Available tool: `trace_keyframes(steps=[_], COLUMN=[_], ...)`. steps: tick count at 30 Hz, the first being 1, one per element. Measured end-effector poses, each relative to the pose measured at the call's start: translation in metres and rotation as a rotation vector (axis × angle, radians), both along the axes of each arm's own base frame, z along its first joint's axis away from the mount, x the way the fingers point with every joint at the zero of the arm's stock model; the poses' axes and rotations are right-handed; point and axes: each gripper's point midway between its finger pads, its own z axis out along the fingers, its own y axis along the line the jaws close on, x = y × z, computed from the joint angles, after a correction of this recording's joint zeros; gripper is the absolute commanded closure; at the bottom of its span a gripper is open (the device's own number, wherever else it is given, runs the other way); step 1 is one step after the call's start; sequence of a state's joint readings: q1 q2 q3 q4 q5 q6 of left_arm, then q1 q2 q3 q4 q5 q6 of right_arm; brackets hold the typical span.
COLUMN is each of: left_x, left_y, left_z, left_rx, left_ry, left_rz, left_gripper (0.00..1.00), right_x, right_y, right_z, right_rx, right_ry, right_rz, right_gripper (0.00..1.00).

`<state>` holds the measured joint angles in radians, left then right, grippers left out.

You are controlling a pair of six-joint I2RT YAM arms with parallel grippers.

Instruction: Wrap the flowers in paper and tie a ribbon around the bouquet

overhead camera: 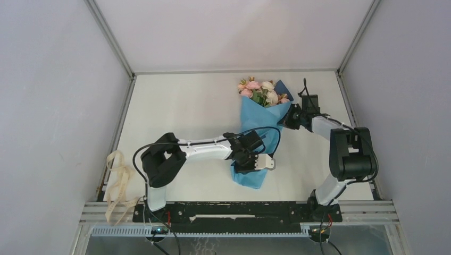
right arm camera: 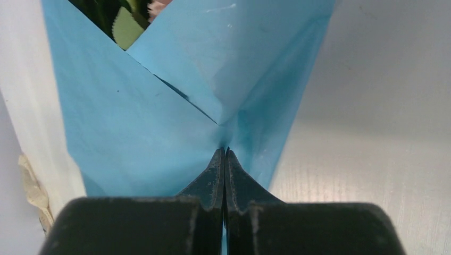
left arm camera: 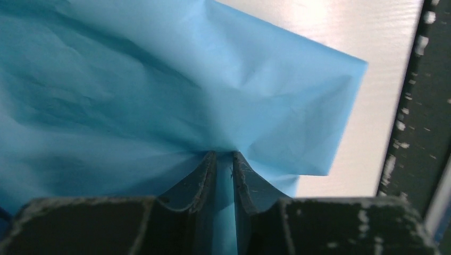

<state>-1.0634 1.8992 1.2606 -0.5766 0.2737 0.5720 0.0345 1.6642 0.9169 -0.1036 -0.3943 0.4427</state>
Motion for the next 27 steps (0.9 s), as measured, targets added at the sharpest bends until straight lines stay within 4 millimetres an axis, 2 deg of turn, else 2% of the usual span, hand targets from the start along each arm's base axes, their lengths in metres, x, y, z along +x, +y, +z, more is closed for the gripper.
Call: trace_keyframes(steps=[3,6,8,10,12,14,16,17,19,22,24,27], left_x=[-0.008,-0.014,-0.018,-0.020,-0.023,-0.022,-0.013,-0.001,0.032,0.078,0.092,0.084], left_y=[0.006,0.004,-0.002,-0.010,-0.014,-0.013,-0.008,-0.005,0.004,0.015,0.010,0.001], left_z=[0.012,0.040,0.073,0.113,0.146,0.175,0.189,0.192,0.183,0.144,0.109,0.063], left_rx=[0.040,0.038,0.003,-0.065,-0.133,-0.200,-0.246,-0.267,-0.270,-0.189,-0.127,-0.044], left_ry=[0.051,0.090,0.110,0.115,0.119,0.121,0.121,0.108,0.045,-0.048,-0.065,-0.072], left_rz=[0.014,0.011,-0.002,-0.024,-0.037,-0.030,0.026,0.074,0.189,0.326,0.355,0.328], left_gripper=[0.73,0.67,0.65,0.65,0.69,0.80,0.87,0.88,0.88,0.88,0.88,0.87], right_x=[0.001,0.004,0.005,0.005,0.004,0.005,0.005,0.005,0.005,0.005,0.005,0.005], right_y=[-0.003,-0.008,-0.011,-0.013,-0.013,-0.013,-0.013,-0.013,-0.013,-0.012,-0.013,-0.013], right_z=[-0.013,-0.022,-0.027,-0.031,-0.034,-0.034,-0.034,-0.033,-0.033,-0.033,-0.033,-0.033], right_rx=[-0.012,-0.019,-0.023,-0.020,-0.018,-0.012,-0.006,-0.005,-0.001,0.003,0.003,0.004], right_ry=[0.025,0.039,0.051,0.066,0.076,0.081,0.085,0.086,0.088,0.091,0.092,0.093], right_rz=[-0.014,-0.037,-0.053,-0.068,-0.079,-0.089,-0.095,-0.098,-0.104,-0.110,-0.112,-0.115], right_gripper=[1.00,1.00,1.00,1.00,1.00,1.00,1.00,1.00,1.00,1.00,1.00,1.00])
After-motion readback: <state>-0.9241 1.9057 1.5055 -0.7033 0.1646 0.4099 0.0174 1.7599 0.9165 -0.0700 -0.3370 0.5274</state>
